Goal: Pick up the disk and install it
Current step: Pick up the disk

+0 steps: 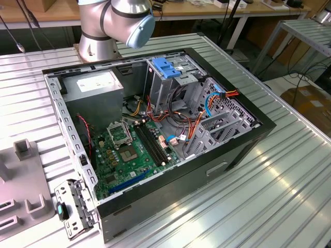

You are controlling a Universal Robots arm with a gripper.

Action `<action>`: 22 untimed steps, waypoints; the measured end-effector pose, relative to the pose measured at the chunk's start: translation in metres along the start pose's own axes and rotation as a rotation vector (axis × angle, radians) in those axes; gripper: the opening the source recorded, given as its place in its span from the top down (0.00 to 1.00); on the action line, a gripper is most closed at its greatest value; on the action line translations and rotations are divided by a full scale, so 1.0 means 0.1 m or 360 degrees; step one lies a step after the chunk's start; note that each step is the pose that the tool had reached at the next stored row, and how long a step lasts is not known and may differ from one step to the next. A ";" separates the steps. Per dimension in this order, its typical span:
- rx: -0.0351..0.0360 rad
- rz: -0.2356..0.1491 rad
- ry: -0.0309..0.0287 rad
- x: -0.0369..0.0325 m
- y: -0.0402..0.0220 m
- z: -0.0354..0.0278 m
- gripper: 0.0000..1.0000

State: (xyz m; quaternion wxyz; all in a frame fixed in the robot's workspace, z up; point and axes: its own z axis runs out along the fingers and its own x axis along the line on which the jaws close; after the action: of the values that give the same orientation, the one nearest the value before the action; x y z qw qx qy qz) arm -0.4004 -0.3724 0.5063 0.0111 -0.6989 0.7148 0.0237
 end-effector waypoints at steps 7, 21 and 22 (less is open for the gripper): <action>0.0000 0.0000 0.00001 -0.003 -0.127 -0.002 0.63; 0.0000 0.0000 0.00001 -0.007 -0.349 -0.006 0.63; 0.0000 0.0000 0.00002 -0.007 -0.364 -0.007 0.63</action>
State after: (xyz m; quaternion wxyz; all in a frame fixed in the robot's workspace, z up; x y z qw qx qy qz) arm -0.3640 -0.3726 0.5064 0.0110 -0.6989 0.7148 0.0237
